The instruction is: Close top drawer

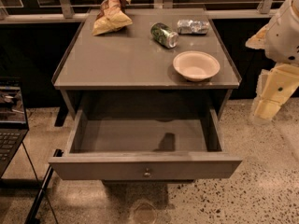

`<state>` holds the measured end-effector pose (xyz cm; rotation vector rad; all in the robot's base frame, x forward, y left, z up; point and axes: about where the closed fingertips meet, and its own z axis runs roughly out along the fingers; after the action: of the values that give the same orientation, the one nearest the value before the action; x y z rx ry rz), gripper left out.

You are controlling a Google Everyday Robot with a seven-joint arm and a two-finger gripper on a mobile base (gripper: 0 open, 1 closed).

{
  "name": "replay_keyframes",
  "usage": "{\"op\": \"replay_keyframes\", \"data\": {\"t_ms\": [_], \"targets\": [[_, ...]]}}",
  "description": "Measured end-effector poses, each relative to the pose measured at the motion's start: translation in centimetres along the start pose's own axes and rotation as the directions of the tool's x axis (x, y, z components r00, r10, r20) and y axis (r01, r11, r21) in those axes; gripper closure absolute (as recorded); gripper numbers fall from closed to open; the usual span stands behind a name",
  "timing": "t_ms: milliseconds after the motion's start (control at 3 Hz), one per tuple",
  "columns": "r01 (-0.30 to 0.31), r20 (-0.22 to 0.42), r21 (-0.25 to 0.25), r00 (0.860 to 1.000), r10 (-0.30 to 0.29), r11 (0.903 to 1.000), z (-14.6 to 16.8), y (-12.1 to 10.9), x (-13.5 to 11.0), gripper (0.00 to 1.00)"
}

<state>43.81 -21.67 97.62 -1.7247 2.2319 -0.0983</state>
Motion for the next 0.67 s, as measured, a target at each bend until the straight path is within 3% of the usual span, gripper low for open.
{"op": "replay_keyframes", "data": {"t_ms": [667], "targets": [[-0.016, 0.013, 0.019, 1.0, 0.015, 0.9997, -0.15, 0.15, -0.07, 0.0]]}}
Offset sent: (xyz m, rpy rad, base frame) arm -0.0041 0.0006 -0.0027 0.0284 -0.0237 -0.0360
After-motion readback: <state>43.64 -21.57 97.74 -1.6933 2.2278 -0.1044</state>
